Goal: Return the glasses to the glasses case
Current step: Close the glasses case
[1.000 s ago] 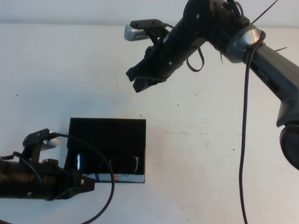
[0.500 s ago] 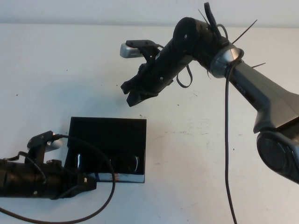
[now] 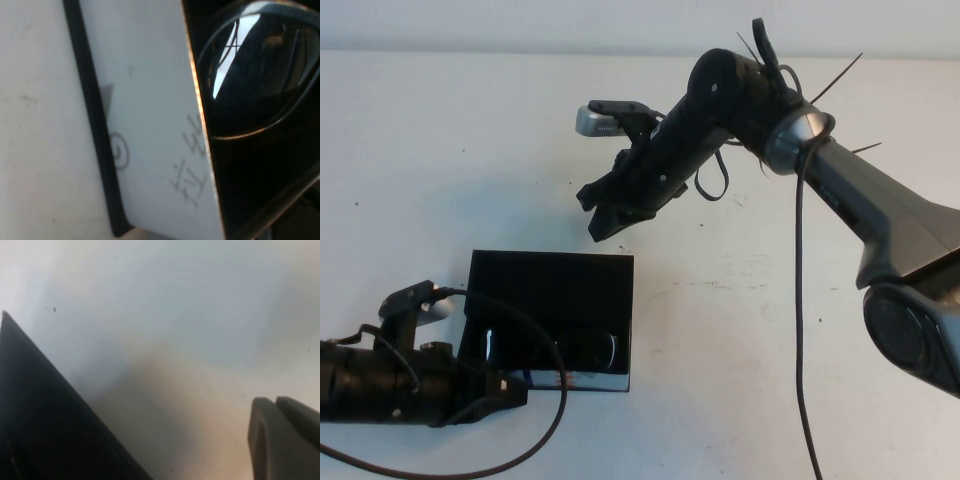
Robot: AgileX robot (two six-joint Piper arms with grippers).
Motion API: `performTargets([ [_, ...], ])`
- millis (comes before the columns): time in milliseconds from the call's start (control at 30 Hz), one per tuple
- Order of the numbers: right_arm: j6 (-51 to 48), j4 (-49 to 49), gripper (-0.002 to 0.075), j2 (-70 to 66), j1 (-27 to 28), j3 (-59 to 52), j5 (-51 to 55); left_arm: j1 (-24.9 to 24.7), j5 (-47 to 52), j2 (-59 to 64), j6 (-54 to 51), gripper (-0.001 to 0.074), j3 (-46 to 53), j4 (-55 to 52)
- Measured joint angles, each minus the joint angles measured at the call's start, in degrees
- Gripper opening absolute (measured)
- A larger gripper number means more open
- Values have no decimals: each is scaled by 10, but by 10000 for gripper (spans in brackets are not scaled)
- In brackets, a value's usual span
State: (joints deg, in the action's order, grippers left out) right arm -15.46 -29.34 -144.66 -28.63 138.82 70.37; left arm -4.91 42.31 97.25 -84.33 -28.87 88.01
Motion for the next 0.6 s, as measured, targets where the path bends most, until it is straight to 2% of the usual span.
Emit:
performTargets([
  [600, 17, -16, -11, 2, -12, -33, 0, 0, 0, 0, -15, -4, 0, 3],
])
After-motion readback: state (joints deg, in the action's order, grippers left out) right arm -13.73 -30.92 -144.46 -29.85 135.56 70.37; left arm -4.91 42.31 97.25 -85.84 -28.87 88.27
